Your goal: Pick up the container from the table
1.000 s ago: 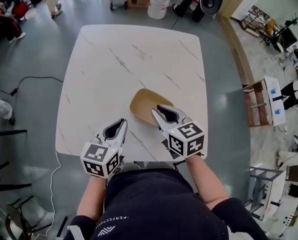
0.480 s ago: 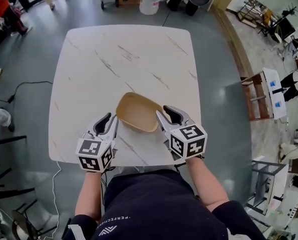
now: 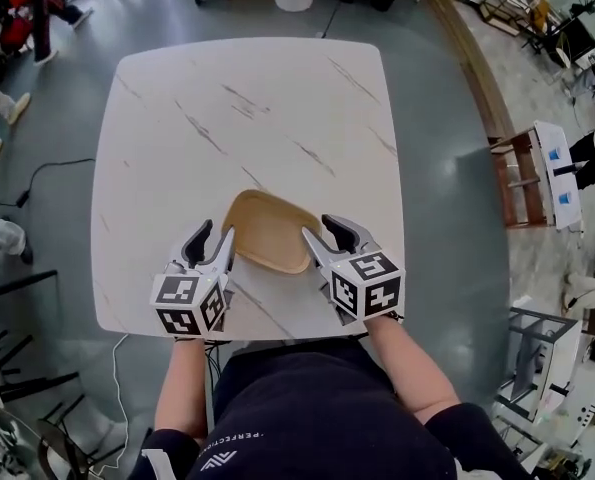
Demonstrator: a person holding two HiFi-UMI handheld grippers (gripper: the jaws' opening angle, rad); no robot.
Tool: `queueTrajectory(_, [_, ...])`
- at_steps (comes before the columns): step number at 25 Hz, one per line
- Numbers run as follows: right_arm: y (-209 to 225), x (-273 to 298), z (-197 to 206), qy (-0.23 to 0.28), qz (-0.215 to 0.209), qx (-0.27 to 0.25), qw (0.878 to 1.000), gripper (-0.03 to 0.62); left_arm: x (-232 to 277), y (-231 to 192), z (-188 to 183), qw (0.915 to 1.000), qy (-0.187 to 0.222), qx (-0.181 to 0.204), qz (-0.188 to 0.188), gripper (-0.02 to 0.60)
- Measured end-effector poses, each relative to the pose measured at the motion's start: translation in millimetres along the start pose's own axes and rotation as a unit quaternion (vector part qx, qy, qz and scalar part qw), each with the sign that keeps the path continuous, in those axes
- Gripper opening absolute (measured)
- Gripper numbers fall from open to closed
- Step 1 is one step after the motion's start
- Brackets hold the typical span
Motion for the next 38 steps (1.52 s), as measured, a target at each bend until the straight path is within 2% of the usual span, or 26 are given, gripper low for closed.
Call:
queueTrajectory(4, [3,9,10,-0.02,-0.002,0.004,1.0,0.152,14,-5,9,0.9995,-0.019,-0.025,-0.001,0.192])
queueTrajectory(8, [2,17,16,-0.035,-0.009,0.016,0.999,0.16,22,-3,13,0.9979,-0.037,-0.05,0.019,0.204])
queueTrajectory(12, [-3,25,19,-0.043,-0.018,0.015,0.999,0.157,32,7,22,0.9952,-0.066,-0.053,0.049,0.173])
queueTrajectory(17, [-4,23,19,-0.039,-0.014,0.016,0.999,0.161,31,12,23,0.9951,-0.068,-0.05,0.051,0.169])
queueTrajectory(21, [-3,16,13,-0.021,-0.009,0.026,0.999,0.164,21,19,14,0.997,-0.046,-0.042,0.046,0.121])
queueTrajectory(28, [-22,-3,-9,0.016,-0.012,0.014,1.0,0.167,-11,26,-20,0.9994,0.012,-0.014,0.03,0.114])
queueTrajectory(32, [-39,-16,-22,0.044,-0.018,0.006,0.999,0.163,-36,25,-38,0.9981,0.053,-0.024,0.021,0.107])
queueTrajectory(35, [-46,-28,-34,0.072,-0.018,0.002,0.997,0.101,-54,25,-50,0.9958,0.083,-0.032,0.021,0.097])
queueTrajectory(38, [-55,-41,-48,0.097,-0.021,-0.01,0.995,0.087,-72,27,-59,0.9939,0.104,-0.029,0.025,0.092])
Point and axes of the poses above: the fingertips, and each gripper's own axes: x forward along the fingers, y to its right, z out of its underside, the point moved 2 cm from there along -x, backward along the fingers, and after that the axes turned 5 degrees about -y, right-handed, at the moved point
